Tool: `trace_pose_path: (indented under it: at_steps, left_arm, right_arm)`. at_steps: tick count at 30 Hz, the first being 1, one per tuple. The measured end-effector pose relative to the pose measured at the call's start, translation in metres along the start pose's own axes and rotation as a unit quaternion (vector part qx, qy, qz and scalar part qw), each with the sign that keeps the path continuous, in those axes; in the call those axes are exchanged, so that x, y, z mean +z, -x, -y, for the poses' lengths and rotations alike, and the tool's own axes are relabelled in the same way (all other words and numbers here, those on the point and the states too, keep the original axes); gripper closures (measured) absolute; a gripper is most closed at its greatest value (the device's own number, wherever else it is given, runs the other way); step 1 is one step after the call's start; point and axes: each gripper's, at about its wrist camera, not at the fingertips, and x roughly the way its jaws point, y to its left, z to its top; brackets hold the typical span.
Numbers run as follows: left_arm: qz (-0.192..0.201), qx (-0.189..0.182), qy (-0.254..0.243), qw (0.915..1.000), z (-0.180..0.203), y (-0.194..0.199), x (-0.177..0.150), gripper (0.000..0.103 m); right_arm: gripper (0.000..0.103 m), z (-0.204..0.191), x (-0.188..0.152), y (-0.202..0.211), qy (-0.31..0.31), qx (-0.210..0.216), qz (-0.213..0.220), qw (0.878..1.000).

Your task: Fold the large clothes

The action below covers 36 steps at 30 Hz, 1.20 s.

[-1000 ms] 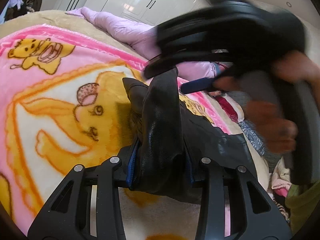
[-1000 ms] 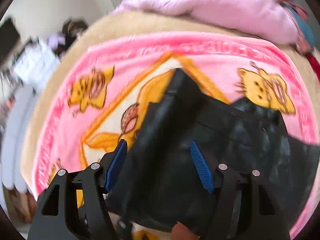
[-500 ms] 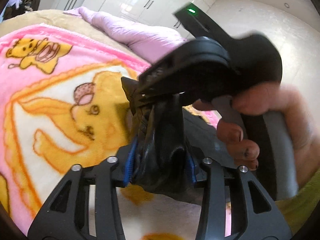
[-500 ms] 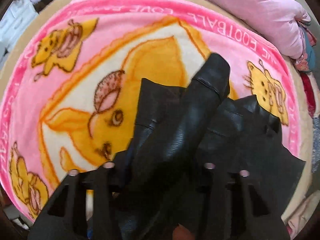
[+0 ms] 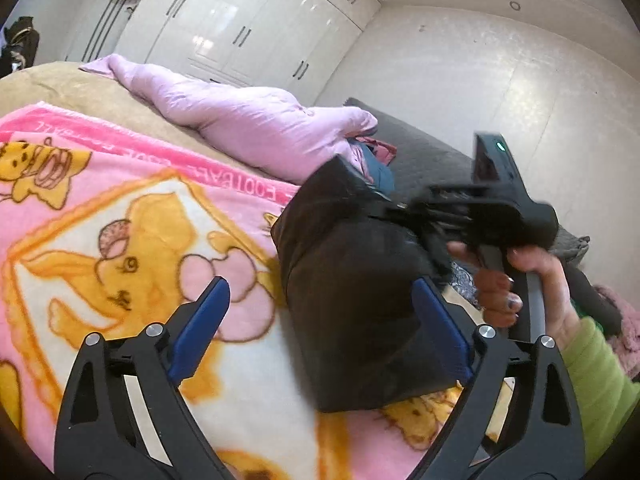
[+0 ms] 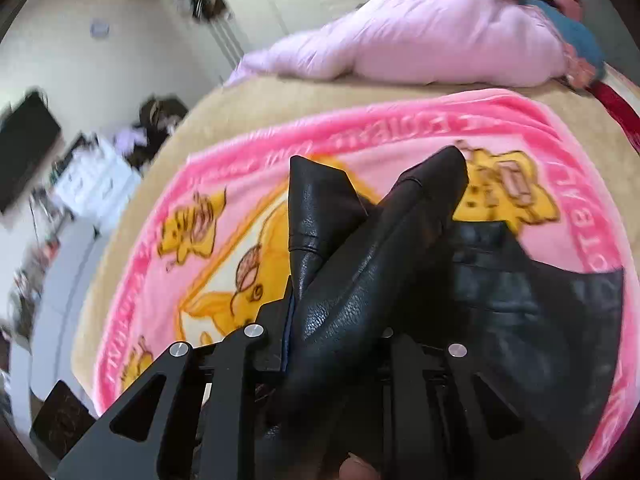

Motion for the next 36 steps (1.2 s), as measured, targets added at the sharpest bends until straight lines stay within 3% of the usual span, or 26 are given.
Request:
trace_pose_path:
  at_steps: [5,12,21,24,25,27,31,34,36]
  left_arm:
    - [-0.048,-0.005,0.022,0.9986,-0.002,-0.032,-0.001,0.017]
    - [-0.140,-0.022,0.065,0.9879,-0.002,-0.109,-0.010,0.017]
    - [-0.203,-0.015,0.025,0.9787,0.030,-0.168,-0.037,0.014]
    - [-0.219,-0.005,0.009,0.9757,0.038,-0.179,-0.046,0.014]
    - [-0.224,-0.004,0.006,0.9747,0.040,-0.181,-0.049,0.014]
    - [-0.226,0.001,-0.009,0.9741,0.048,-0.183,-0.055,0.014]
    - [-0.215,0.025,-0.044,0.9754,0.060,-0.183,-0.061,0.014]
    - [-0.212,0.037,-0.056,0.9749,0.065,-0.183,-0.063,0.014]
    - [-0.211,0.042,-0.061,0.9746,0.068,-0.182,-0.063,0.014]
  right_arm:
    - [0.086,0.062,-0.015,0.045,-0.058,0.028,0.046,0.997]
    - [0.086,0.129,-0.039,0.071,-0.104,0.063,0.077,0.990]
    - [0.086,0.194,-0.078,0.090,-0.144,0.096,0.118,0.978]
    - [0.073,0.214,-0.093,0.089,-0.155,0.071,0.124,0.978]
    - [0.056,0.218,-0.097,0.088,-0.160,0.062,0.121,0.978]
    - [0.035,0.234,-0.111,0.086,-0.181,0.055,0.120,0.975]
    - [0.018,0.254,-0.119,0.092,-0.224,0.055,0.122,0.965]
    - [0.012,0.248,-0.108,0.089,-0.213,0.039,0.096,0.972]
    - [0.012,0.238,-0.106,0.078,-0.199,0.005,0.066,0.978]
